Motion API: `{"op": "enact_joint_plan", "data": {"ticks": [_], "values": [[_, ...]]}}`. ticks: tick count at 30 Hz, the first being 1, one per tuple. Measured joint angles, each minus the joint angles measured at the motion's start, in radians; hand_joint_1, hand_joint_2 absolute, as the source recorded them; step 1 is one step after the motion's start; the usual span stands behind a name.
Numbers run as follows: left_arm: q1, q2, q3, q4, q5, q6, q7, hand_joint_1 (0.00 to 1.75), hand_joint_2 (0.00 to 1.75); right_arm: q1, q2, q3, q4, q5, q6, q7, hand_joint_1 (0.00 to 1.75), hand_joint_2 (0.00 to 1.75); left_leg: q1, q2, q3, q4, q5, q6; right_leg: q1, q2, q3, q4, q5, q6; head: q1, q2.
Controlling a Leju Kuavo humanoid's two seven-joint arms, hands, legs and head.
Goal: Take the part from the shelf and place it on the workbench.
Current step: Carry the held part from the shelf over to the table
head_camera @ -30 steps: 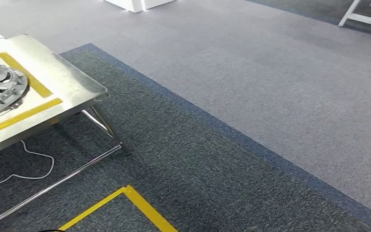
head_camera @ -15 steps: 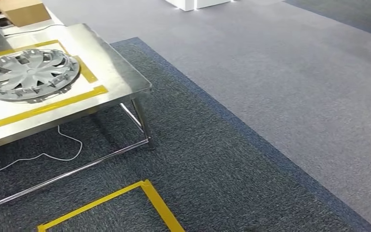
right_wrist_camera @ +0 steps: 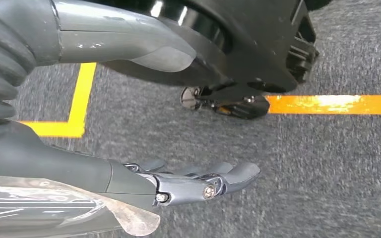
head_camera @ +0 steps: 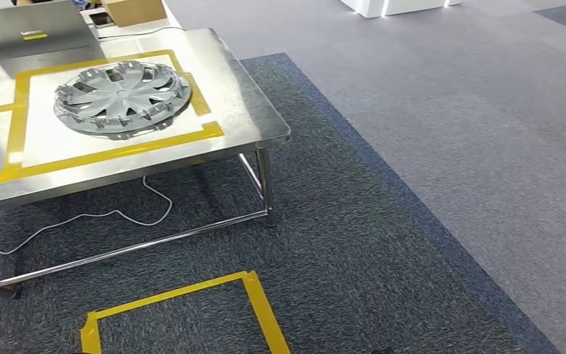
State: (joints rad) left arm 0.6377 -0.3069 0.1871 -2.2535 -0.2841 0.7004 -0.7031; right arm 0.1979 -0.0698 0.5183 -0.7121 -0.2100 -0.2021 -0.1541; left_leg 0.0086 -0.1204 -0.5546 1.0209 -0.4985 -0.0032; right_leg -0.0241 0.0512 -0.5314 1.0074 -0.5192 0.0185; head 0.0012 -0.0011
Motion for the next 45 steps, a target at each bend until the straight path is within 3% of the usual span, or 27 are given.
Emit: {"op": "enact_joint_plan", "data": {"ticks": [1,3,5,6,7,8,10,12,14,16,18,20,21,22,23,25,27,28,30,32,34,36,37,39,41,43,45], "values": [[0.0,0.0,0.0,-0.001,0.0,0.0,0.0,1.75,1.75,0.0,-0.001,0.002,-0.001,-0.002,-0.001,0.0,0.0,1.75,-0.001,0.023,-0.011,0.026,-0.016,-0.005,-0.002,-0.014,0.002,-0.003,0.0,-0.005,-0.003,0.0],[-0.002,0.0,0.0,-0.002,0.001,0.0,0.0,1.75,1.75,0.0,-0.003,0.005,-0.003,-0.006,-0.003,0.001,0.0,1.75,-0.002,0.085,-0.063,0.136,-0.075,-0.013,-0.001,-0.043,0.006,-0.004,-0.002,-0.013,-0.008,0.0],[-0.003,0.0,0.0,-0.002,0.002,0.0,0.0,1.75,1.75,0.002,-0.004,0.008,-0.004,-0.009,-0.004,0.003,0.0,1.75,0.0,0.107,-0.121,0.256,-0.12,-0.018,0.002,-0.075,0.008,-0.004,-0.007,-0.017,-0.009,0.0],[-0.003,0.001,0.0,-0.002,0.002,0.0,0.0,1.75,1.75,0.002,-0.004,0.01,-0.004,-0.01,-0.004,0.003,0.0,1.75,0.001,0.109,-0.131,0.276,-0.117,-0.018,0.002,-0.09,0.009,-0.004,-0.01,-0.017,-0.009,0.0],[-0.003,0.001,0.0,-0.002,0.002,0.0,0.0,1.75,1.75,0.002,-0.005,0.013,-0.004,-0.012,-0.005,0.003,0.0,1.75,0.001,0.112,-0.12,0.255,-0.095,-0.017,0.003,-0.104,0.01,-0.004,-0.013,-0.017,-0.009,0.0],[-0.003,0.002,0.0,-0.002,0.002,0.0,0.0,1.75,1.75,0.0,-0.005,0.017,-0.004,-0.015,-0.006,0.004,0.0,1.75,0.0,0.121,-0.092,0.201,-0.06,-0.014,0.003,-0.117,0.013,-0.004,-0.017,-0.016,-0.009,0.0],[-0.004,0.003,0.0,-0.002,0.002,0.0,0.0,1.75,1.75,-0.002,-0.005,0.023,-0.005,-0.021,-0.009,0.004,0.0,1.75,-0.007,0.17,-0.02,0.065,-0.009,-0.002,0.006,-0.138,0.023,-0.004,-0.028,-0.009,-0.009,0.0],[-0.005,0.003,0.0,-0.002,0.002,0.0,0.0,1.75,1.75,-0.004,-0.006,0.027,-0.005,-0.026,-0.011,0.004,0.0,1.75,-0.015,0.201,0.011,0.002,-0.001,0.008,0.011,-0.158,0.034,-0.004,-0.036,0.002,-0.008,0.0],[-0.003,0.003,0.0,-0.003,0.003,0.0,0.0,1.75,1.75,-0.007,-0.008,0.03,-0.006,-0.029,-0.012,0.004,0.0,1.75,-0.017,0.179,0.009,-0.004,0.0,0.017,0.012,-0.177,0.049,-0.009,-0.039,0.012,-0.007,0.0],[-0.003,0.003,0.001,-0.004,0.004,0.0,0.0,1.75,1.75,-0.01,-0.01,0.031,-0.008,-0.031,-0.012,0.004,0.0,1.75,-0.011,0.157,0.011,-0.012,0.008,0.029,0.009,-0.141,0.048,0.011,-0.058,0.022,-0.004,0.0],[-0.004,0.003,0.0,-0.005,0.003,0.0,0.0,1.75,1.75,-0.011,-0.013,0.035,-0.01,-0.033,-0.012,0.003,0.0,1.75,-0.005,0.135,0.011,-0.016,0.012,0.036,0.006,-0.078,-0.003,0.111,-0.112,0.028,0.001,0.0],[-0.004,0.003,0.0,-0.005,0.003,0.0,0.0,1.75,1.75,-0.007,-0.014,0.041,-0.01,-0.036,-0.013,0.004,0.0,1.75,-0.005,0.109,0.009,-0.016,0.012,0.038,0.006,-0.056,-0.077,0.244,-0.159,0.029,0.003,0.0],[-0.004,0.003,0.0,-0.005,0.003,0.0,0.0,1.75,1.75,-0.005,-0.015,0.045,-0.01,-0.037,-0.013,0.004,0.0,1.75,-0.006,0.095,0.01,-0.016,0.011,0.038,0.006,-0.054,-0.102,0.276,-0.157,0.029,0.003,0.0],[-0.004,0.003,0.0,-0.005,0.003,0.0,0.0,1.75,1.75,-0.004,-0.016,0.046,-0.01,-0.038,-0.013,0.004,0.0,1.75,-0.006,0.08,0.012,-0.016,0.01,0.038,0.006,-0.052,-0.109,0.27,-0.133,0.028,0.003,0.0],[-0.004,0.003,0.0,-0.005,0.003,0.0,0.0,1.75,1.75,-0.004,-0.017,0.047,-0.01,-0.038,-0.013,0.004,0.0,1.75,-0.006,0.065,0.015,-0.016,0.009,0.037,0.005,-0.047,-0.097,0.224,-0.093,0.027,0.004,0.0],[-0.005,0.003,0.0,-0.005,0.003,0.0,0.0,1.75,1.75,-0.004,-0.02,0.048,-0.01,-0.039,-0.013,0.004,0.0,1.75,-0.006,0.039,0.018,-0.013,0.004,0.031,0.002,-0.001,-0.049,0.088,-0.016,0.021,0.003,0.0],[-0.005,0.003,0.0,-0.005,0.003,0.0,0.0,1.75,1.75,-0.004,-0.022,0.049,-0.011,-0.042,-0.014,0.004,0.0,1.75,-0.005,0.015,0.013,-0.009,0.002,0.02,0.0,0.04,-0.015,0.013,0.005,0.015,0.003,0.0],[-0.005,0.003,0.0,-0.005,0.002,0.0,0.0,1.75,1.75,-0.004,-0.022,0.05,-0.011,-0.044,-0.014,0.004,0.0,1.75,-0.003,0.003,0.008,-0.009,0.004,0.013,0.001,0.042,-0.01,0.007,0.001,0.011,0.002,0.0],[-0.004,0.003,0.0,-0.006,0.001,0.0,0.0,1.75,1.75,-0.004,-0.022,0.052,-0.013,-0.047,-0.015,0.004,0.0,1.75,0.0,-0.01,0.002,-0.007,0.005,0.001,0.001,0.016,-0.004,0.001,0.003,0.002,0.002,0.0],[-0.004,0.003,0.0,-0.008,0.0,0.0,0.0,1.75,1.75,-0.005,-0.023,0.054,-0.014,-0.049,-0.016,0.003,0.0,1.75,-0.003,0.033,-0.02,0.043,-0.026,-0.009,-0.003,-0.013,0.003,-0.007,0.004,-0.01,-0.004,0.0],[-0.007,0.003,0.0,-0.008,0.0,0.0,0.0,1.75,1.75,-0.004,-0.024,0.055,-0.015,-0.053,-0.017,0.003,0.0,1.75,-0.002,0.091,-0.078,0.166,-0.088,-0.016,-0.001,-0.045,0.008,-0.009,0.0,-0.018,-0.011,0.0],[-0.007,0.003,0.0,-0.008,0.001,0.0,0.0,1.75,1.75,-0.002,-0.024,0.057,-0.015,-0.059,-0.018,0.002,0.0,1.75,0.001,0.108,-0.129,0.269,-0.121,-0.021,0.002,-0.077,0.009,-0.008,-0.005,-0.02,-0.011,0.0],[-0.007,0.003,0.001,-0.008,0.001,0.0,0.0,1.75,1.75,-0.003,-0.024,0.058,-0.015,-0.062,-0.018,0.002,0.0,1.75,0.002,0.11,-0.13,0.272,-0.109,-0.022,0.003,-0.092,0.009,-0.008,-0.008,-0.02,-0.011,0.0],[-0.006,0.003,0.001,-0.008,0.002,0.0,0.0,1.75,1.75,-0.005,-0.024,0.061,-0.015,-0.065,-0.018,0.002,0.0,1.75,0.001,0.127,-0.074,0.164,-0.043,-0.017,0.004,-0.118,0.015,-0.008,-0.016,-0.018,-0.011,0.0],[-0.006,0.003,0.0,-0.008,0.002,0.0,0.0,1.75,1.75,-0.006,-0.024,0.063,-0.015,-0.065,-0.018,0.001,0.0,1.75,-0.005,0.169,-0.005,0.035,-0.002,-0.005,0.007,-0.138,0.027,-0.008,-0.025,-0.01,-0.01,0.0],[-0.006,0.003,0.001,-0.009,0.002,0.0,0.001,1.75,1.75,-0.007,-0.025,0.064,-0.015,-0.065,-0.018,0.0,0.0,1.75,-0.012,0.185,0.014,-0.005,0.0,0.007,0.009,-0.154,0.039,-0.01,-0.031,0.003,-0.009,0.0],[-0.004,0.003,0.001,-0.01,0.002,0.0,0.001,1.75,1.75,-0.01,-0.025,0.065,-0.017,-0.066,-0.018,0.0,0.0,1.75,-0.011,0.164,0.013,-0.012,0.006,0.017,0.007,-0.164,0.05,-0.014,-0.034,0.015,-0.009,0.0]]}}
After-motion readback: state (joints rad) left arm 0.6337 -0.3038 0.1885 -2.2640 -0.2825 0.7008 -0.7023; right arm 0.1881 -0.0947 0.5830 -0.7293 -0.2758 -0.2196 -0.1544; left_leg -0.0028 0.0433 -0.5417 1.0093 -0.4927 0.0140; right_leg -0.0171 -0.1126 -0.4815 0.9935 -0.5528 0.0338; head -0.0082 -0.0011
